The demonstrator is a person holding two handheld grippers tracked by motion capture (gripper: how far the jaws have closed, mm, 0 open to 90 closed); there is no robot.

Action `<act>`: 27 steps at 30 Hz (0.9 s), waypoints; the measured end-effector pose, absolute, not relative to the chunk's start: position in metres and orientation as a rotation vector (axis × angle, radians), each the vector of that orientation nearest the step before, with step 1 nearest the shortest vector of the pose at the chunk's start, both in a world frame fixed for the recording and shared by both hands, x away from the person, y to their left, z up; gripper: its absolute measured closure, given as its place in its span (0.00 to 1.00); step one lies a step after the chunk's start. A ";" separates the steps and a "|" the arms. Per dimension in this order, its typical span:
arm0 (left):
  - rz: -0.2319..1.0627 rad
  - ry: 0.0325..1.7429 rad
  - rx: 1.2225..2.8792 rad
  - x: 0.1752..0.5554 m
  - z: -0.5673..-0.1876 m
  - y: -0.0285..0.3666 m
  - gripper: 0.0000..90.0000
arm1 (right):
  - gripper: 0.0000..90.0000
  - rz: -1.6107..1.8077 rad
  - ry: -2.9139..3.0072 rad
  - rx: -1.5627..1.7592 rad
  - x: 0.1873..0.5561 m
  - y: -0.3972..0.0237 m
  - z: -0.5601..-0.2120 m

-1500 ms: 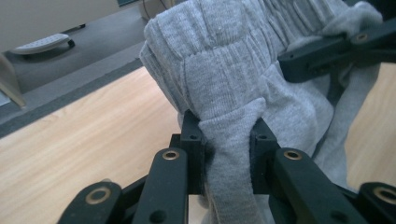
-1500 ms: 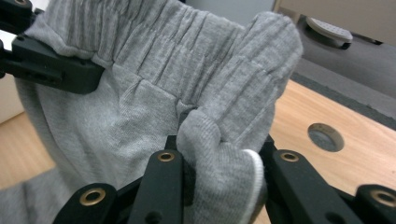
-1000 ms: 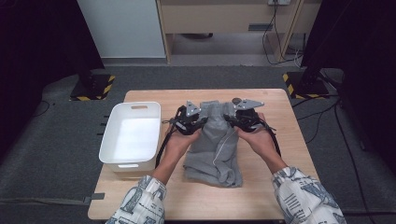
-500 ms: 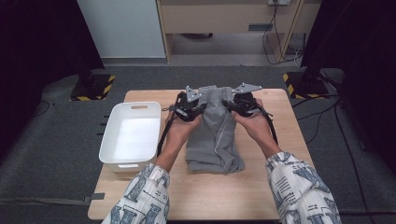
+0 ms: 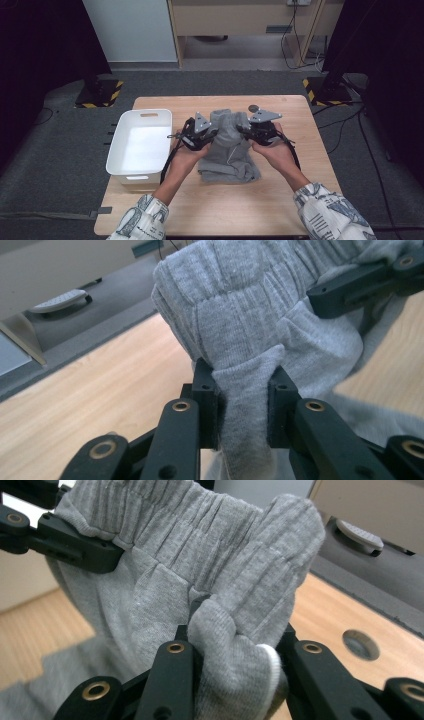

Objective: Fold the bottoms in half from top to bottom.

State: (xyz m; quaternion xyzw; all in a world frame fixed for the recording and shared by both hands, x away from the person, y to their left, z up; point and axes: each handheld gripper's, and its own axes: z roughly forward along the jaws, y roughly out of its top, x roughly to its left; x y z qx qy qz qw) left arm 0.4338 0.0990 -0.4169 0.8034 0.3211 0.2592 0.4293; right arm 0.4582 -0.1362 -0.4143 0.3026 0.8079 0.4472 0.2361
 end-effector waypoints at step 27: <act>0.540 0.780 2.133 0.383 -0.501 0.103 0.77 | 0.78 1.206 2.347 0.786 0.401 -0.141 -0.500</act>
